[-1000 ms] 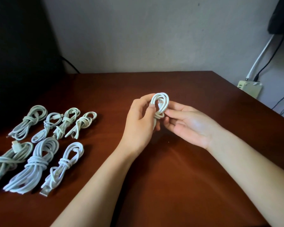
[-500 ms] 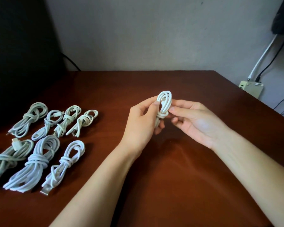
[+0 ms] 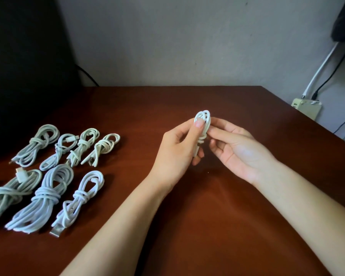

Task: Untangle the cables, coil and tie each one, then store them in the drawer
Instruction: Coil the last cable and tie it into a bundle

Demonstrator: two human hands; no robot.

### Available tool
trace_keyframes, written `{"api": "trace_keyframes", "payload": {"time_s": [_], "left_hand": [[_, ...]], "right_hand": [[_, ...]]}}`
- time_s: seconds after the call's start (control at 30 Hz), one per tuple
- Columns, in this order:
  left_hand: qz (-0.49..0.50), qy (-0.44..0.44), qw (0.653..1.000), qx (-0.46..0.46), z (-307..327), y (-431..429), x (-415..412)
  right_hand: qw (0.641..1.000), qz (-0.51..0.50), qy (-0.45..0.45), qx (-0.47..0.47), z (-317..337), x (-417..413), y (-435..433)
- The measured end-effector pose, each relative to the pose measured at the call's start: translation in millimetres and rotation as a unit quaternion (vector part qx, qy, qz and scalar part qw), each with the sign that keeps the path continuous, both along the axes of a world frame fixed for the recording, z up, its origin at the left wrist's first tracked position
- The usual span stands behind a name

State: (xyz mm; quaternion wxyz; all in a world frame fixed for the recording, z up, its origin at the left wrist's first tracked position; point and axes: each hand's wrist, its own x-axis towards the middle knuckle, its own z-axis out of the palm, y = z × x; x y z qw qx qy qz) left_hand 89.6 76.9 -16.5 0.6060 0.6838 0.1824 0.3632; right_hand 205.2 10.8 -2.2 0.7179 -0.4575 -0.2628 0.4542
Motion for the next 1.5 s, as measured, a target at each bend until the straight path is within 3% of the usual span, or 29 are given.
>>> {"api": "trace_keyframes", "payload": {"time_s": [0.23,0.37,0.5,0.57,0.7,0.83,0.93,1.17,1.33,1.5], "left_hand": [[0.132,0.038,0.977,0.165,-9,4,2],[0.156,0.075,0.951,0.258,-13,5,2],[0.135,0.080,0.950,0.271,-12,5,2],[0.111,0.072,0.967,0.219,-8,3,2],[0.048,0.072,0.996,0.006,2,-1,1],[-0.079,0.117,0.978,-0.152,10,-4,-2],[-0.121,0.092,0.960,-0.234,11,1,-4],[-0.137,0.078,0.958,-0.242,9,8,-5],[-0.156,0.038,0.954,-0.255,7,12,-5],[-0.107,0.040,0.971,-0.210,6,13,-6]], "right_hand": [[0.995,-0.014,-0.090,-0.039,6,-1,-5],[0.975,-0.037,-0.203,-0.084,1,-4,-3],[0.980,-0.046,-0.176,-0.082,0,-2,-2],[0.982,-0.048,-0.165,-0.073,1,-1,-2],[0.982,-0.071,-0.172,-0.028,4,0,-2],[0.968,-0.098,-0.231,0.002,4,0,-3],[0.955,-0.089,-0.283,0.021,5,-2,-5],[0.904,-0.098,-0.411,0.060,9,-7,-8],[0.922,-0.066,-0.378,0.058,8,-4,-8],[0.932,-0.045,-0.356,0.047,10,-4,-9]]}}
